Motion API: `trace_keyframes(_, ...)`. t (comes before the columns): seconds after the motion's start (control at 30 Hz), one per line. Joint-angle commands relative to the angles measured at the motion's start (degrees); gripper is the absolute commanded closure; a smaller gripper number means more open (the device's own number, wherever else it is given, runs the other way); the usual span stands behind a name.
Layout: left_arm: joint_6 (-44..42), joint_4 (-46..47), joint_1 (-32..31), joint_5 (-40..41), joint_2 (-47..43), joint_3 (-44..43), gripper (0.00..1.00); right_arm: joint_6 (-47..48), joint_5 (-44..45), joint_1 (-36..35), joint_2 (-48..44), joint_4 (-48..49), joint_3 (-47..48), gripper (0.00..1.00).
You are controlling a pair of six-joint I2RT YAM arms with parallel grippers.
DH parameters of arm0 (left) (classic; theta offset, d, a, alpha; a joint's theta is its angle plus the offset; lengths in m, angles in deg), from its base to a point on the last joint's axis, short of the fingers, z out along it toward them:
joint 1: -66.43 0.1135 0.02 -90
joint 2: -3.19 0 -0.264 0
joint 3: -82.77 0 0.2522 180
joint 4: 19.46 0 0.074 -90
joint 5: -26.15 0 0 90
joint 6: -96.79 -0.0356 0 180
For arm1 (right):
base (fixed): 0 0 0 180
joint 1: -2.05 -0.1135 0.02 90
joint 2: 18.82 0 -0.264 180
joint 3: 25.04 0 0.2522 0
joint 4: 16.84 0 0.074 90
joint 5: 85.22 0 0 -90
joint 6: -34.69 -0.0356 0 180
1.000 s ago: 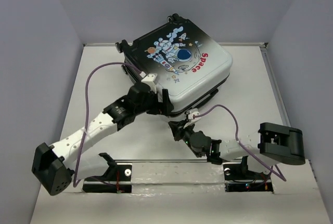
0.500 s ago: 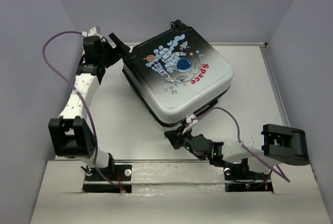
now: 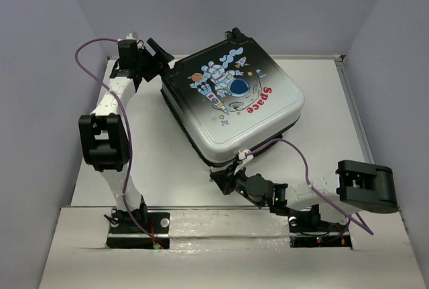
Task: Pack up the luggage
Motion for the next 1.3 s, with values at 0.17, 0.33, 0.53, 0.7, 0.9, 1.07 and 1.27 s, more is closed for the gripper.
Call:
trace_keyframes(0.17,9.48,13.55,-0.08,-7.19,0.53,-0.54,0.13,-1.75,-3.05,-1.62,1.06,-4.2,0.19,0.93)
trace_keyframes(0.33,14.4,18.12,-1.22,-9.74,2.64,0.16,0.11,-1.92,-2.61,-1.62,-0.61,-6.14,0.28,0.93)
trace_keyframes(0.53,17.4,22.87,-1.57,-10.45,2.38,1.21,0.61,-2.1,-1.99,-1.09,-2.19,-9.65,0.46,0.93)
trace_keyframes(0.7,15.12,26.12,-0.96,-6.32,-2.1,8.32,0.94,-3.42,-5.33,2.78,-5.36,-11.06,-1.04,0.93)
trace_keyframes(0.9,13.62,30.69,2.46,-0.43,-12.38,26.5,0.94,-1.05,-11.57,10.15,-11.77,-17.03,0.63,0.93)
trace_keyframes(1.07,18.36,39.98,2.74,2.47,-24.85,45.74,0.94,4.92,-15.08,19.44,-17.3,-21.95,4.92,0.93)
trace_keyframes(1.27,15.99,40.37,2.3,4.67,-37.51,62.8,0.94,8.62,-23.79,31.77,-23.45,-29.33,8.71,0.93)
